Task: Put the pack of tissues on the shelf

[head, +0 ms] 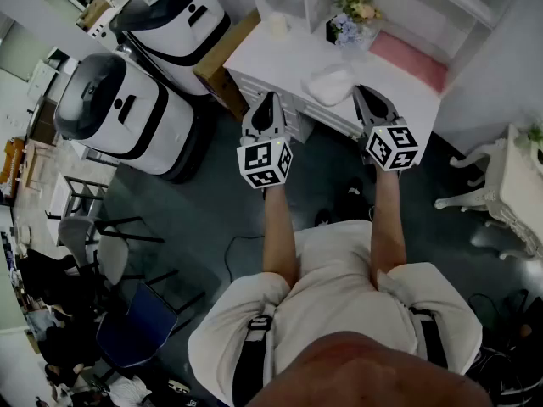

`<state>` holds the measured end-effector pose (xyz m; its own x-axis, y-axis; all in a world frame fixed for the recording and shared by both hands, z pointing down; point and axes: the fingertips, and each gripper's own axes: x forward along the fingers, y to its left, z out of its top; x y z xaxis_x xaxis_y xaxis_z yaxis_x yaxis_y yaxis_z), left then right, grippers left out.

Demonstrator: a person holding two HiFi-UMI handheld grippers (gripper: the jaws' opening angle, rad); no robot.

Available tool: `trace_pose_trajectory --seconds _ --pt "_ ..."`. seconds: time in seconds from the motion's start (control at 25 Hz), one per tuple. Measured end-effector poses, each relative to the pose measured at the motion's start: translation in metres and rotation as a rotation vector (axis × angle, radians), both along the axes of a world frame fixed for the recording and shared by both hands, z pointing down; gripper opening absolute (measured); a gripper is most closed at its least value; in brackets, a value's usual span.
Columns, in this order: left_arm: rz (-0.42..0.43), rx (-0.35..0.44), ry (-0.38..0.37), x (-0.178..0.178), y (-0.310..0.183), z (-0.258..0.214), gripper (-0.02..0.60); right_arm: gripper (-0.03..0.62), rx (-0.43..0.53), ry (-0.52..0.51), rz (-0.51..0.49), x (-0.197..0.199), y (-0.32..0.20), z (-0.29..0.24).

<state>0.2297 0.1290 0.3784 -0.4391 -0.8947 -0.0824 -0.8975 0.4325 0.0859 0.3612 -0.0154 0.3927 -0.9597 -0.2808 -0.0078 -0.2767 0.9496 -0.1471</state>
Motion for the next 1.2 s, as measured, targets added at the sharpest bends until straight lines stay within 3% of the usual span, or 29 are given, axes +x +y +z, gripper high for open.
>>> trace_pose_trajectory --seconds 0.32,0.52,0.68,0.88,1.2 --pt "0.062 0.037 0.004 0.009 -0.004 -0.016 0.011 0.069 0.012 0.002 0.068 0.023 0.012 -0.010" --pt "0.084 0.048 0.025 0.013 -0.008 -0.017 0.012 0.069 0.032 0.054 0.088 0.025 0.012 -0.005" --pt "0.075 0.008 0.050 0.010 -0.015 0.006 0.011 0.069 0.052 0.045 0.088 0.019 0.003 -0.002" --pt "0.037 -0.045 0.081 -0.012 -0.010 0.030 0.011 0.069 -0.006 0.041 0.070 -0.007 -0.007 0.022" --pt "-0.044 -0.064 0.073 -0.078 0.013 0.035 0.011 0.069 -0.002 0.056 0.003 -0.098 -0.018 0.029"
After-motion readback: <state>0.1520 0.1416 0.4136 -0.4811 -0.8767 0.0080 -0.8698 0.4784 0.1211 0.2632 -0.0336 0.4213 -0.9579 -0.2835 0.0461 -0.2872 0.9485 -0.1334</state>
